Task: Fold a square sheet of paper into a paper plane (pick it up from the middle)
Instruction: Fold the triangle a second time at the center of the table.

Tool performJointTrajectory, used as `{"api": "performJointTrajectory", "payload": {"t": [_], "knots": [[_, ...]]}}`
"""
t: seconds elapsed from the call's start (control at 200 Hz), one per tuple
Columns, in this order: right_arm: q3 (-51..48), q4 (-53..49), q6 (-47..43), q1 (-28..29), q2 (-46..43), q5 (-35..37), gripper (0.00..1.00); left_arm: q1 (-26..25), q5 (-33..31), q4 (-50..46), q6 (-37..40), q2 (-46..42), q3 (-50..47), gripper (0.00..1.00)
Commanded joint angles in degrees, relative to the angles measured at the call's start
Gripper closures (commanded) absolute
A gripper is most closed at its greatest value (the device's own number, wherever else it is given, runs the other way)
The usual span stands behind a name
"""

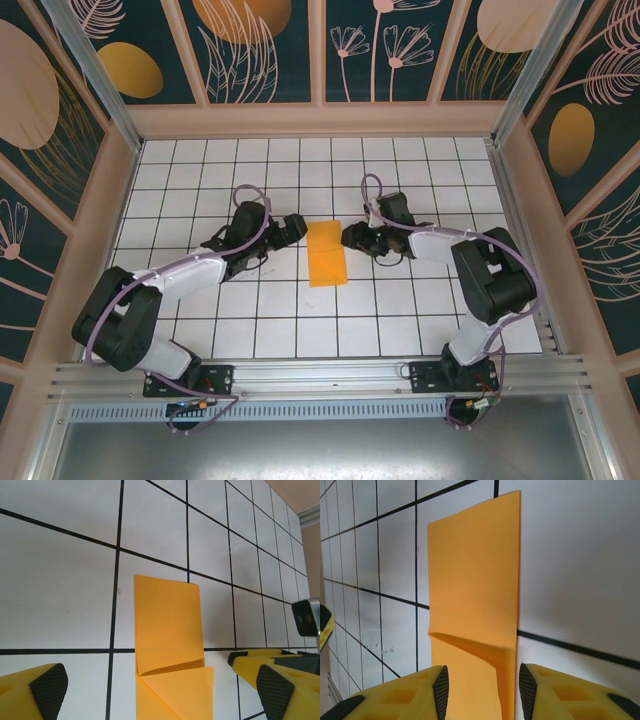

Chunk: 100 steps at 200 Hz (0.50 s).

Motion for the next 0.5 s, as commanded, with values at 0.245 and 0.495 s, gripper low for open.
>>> {"api": "performJointTrajectory", "payload": {"t": [0.245, 0.495], "knots": [[4.79, -1.69, -7.41, 0.13, 4.53, -5.93, 0.64, 0.35, 5.34, 5.65, -1.35, 1.79, 0.47, 0.02], [5.19, -2.55, -9.94, 0.12, 6.76, -5.77, 0.64, 0.35, 6.65, 5.51, -0.89, 3.58, 1.14, 0.01]]}}
